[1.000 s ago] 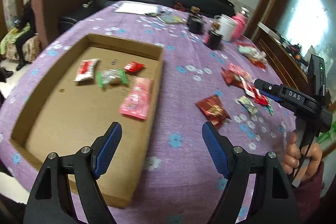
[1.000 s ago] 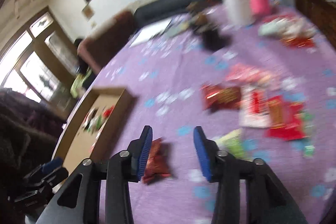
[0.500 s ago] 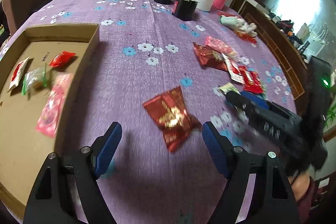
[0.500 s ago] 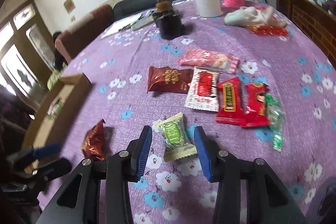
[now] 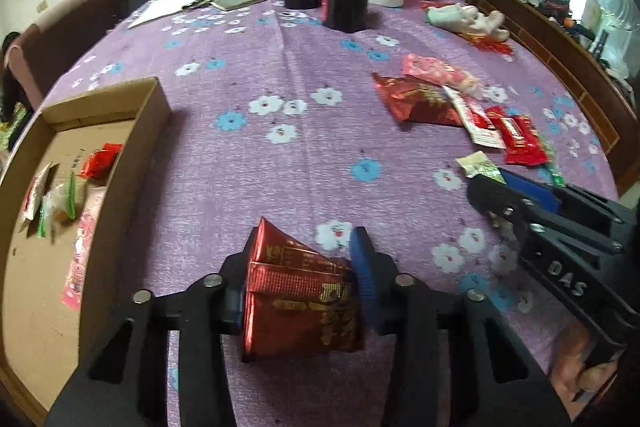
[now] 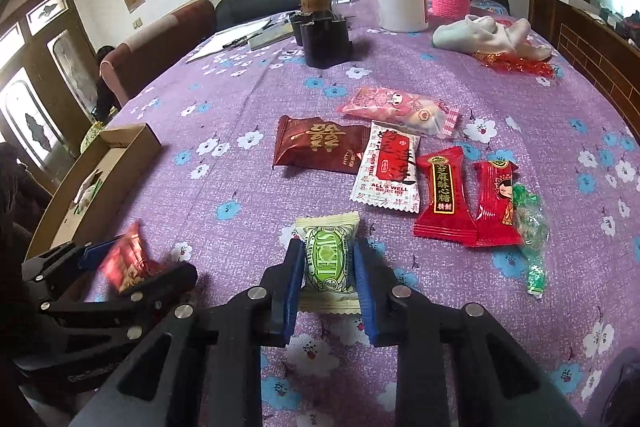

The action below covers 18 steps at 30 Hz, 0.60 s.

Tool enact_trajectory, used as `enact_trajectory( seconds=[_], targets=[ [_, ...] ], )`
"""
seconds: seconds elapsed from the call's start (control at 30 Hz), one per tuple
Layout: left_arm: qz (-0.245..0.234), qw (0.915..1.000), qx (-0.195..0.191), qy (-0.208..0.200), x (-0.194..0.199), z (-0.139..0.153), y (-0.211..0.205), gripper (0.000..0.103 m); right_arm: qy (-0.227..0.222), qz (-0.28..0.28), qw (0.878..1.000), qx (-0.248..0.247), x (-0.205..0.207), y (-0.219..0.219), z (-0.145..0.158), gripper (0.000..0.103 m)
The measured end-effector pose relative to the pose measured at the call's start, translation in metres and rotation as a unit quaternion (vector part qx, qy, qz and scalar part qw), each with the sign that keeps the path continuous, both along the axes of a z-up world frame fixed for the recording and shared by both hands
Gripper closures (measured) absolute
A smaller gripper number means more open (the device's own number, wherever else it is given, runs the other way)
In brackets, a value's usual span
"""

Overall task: Organize snacks
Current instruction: 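Grasp the red foil packet with left tool while right grasps green-wrapped candy, then carry both packets over the tray and open both tools to release them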

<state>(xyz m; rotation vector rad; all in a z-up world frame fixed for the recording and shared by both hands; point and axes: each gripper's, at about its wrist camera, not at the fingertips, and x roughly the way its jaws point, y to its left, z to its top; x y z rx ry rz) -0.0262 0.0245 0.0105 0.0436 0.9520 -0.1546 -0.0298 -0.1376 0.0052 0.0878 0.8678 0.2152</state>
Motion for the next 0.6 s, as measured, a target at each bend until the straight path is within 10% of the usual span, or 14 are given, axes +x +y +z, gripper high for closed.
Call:
enact_trajectory(
  seconds=[0.6],
  targets=[
    [0.020, 0.9943, -0.090, -0.053, -0.042, 0.053, 0.056, 0.076, -0.047, 0.004, 0.999, 0.004, -0.022, 0.017, 0.026, 0.081]
  ],
)
